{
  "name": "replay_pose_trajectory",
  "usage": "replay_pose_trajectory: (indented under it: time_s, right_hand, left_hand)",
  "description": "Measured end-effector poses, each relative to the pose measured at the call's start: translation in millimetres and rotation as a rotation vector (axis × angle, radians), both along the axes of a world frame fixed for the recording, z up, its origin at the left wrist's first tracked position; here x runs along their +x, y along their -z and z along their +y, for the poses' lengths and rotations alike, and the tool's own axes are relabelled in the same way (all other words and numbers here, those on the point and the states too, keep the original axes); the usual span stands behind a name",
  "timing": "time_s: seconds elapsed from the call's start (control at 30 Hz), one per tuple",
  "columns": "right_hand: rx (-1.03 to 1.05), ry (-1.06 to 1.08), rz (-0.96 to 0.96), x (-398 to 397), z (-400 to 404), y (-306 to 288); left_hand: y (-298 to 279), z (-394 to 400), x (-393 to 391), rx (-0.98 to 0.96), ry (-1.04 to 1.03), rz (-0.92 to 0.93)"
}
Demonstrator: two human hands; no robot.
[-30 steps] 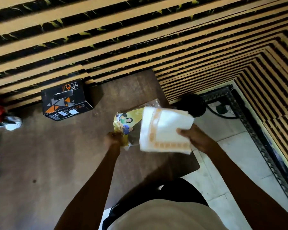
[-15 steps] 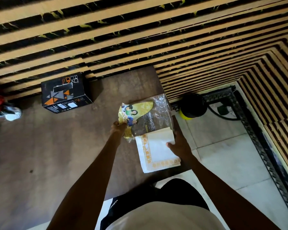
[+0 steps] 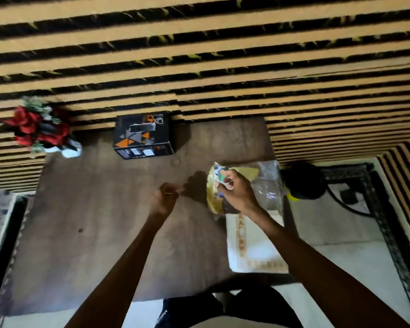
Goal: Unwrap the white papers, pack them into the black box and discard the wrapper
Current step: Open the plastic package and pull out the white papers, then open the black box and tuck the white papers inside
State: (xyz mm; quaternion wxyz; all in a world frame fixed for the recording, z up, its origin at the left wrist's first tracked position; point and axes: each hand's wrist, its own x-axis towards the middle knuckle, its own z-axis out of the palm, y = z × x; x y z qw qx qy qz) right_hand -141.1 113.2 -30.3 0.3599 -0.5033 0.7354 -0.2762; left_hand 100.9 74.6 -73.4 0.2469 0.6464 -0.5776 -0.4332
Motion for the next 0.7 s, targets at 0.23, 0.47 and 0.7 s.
replay_pose_trajectory:
  time_s: [0.23, 0.47, 0.7]
  right_hand:
    - [0.112, -0.084, -0.089, 88.0, -116.7, -7.3]
    - [0.233, -0.006, -0.131, 139.8, -191.2, -8.0]
    - [0.272, 0.093, -0.315, 159.9, -187.7, 1.8]
  left_hand:
    - [-54.4, -89.2, 81.5, -0.23, -0.2, -0.055]
    - [-36.8, -175.4, 134.8, -0.016, -0.193, -0.047]
    - [-20.4, -179.6, 144.1, 0.116, -0.109, 0.106]
